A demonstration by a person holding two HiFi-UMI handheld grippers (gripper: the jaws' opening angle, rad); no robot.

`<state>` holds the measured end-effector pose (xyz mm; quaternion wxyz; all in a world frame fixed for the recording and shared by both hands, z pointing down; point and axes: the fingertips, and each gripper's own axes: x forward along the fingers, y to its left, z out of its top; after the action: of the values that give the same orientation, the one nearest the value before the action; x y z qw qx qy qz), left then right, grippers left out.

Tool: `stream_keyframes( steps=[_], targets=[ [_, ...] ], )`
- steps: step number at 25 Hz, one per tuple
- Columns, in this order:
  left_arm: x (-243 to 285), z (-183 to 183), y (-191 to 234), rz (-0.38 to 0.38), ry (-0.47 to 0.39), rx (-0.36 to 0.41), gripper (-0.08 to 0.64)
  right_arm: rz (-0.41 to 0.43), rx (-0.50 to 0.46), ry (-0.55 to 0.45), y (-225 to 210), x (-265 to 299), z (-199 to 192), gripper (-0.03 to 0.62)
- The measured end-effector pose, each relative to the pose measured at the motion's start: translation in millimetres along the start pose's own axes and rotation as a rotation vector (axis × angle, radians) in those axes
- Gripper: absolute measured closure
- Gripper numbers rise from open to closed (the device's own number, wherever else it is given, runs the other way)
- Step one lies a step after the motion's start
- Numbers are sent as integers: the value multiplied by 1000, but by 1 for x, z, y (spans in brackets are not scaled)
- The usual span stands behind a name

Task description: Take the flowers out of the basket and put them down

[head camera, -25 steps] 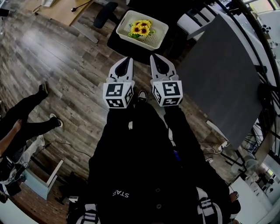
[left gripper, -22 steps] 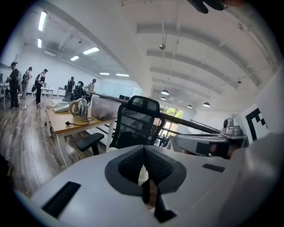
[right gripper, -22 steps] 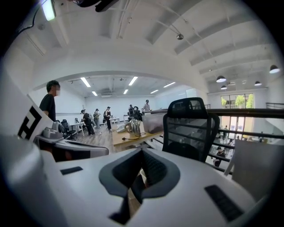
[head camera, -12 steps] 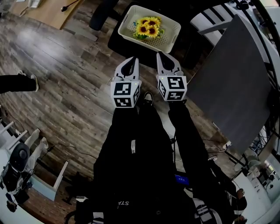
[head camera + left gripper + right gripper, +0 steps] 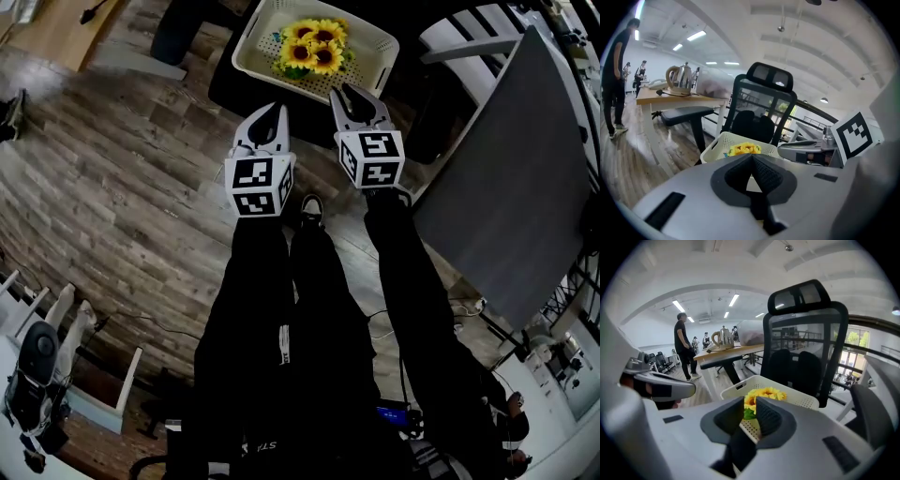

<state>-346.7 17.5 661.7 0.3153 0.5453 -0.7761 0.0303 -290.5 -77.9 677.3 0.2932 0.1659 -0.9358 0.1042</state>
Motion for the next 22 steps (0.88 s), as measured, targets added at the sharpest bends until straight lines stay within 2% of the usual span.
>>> stream_keyframes(
  steps=[8,13,15,19,22],
  targets=[
    [48,-13,22,7,21,-2,560,11,-42,79,-27,57,-33,456],
    [69,-14,31,10,23,-2,560,15,-51,89,-37,78,-40,424],
    [74,-13,33,8,24,-1,560,26,-56,90,-40,84,-40,397],
    [83,-15,37,7,28,-3,560,66,-88,117,-42,98,-44,300],
    [91,-18,40,13,44,-4,560,96,-100,163,-48,111,-54,267]
  ],
)
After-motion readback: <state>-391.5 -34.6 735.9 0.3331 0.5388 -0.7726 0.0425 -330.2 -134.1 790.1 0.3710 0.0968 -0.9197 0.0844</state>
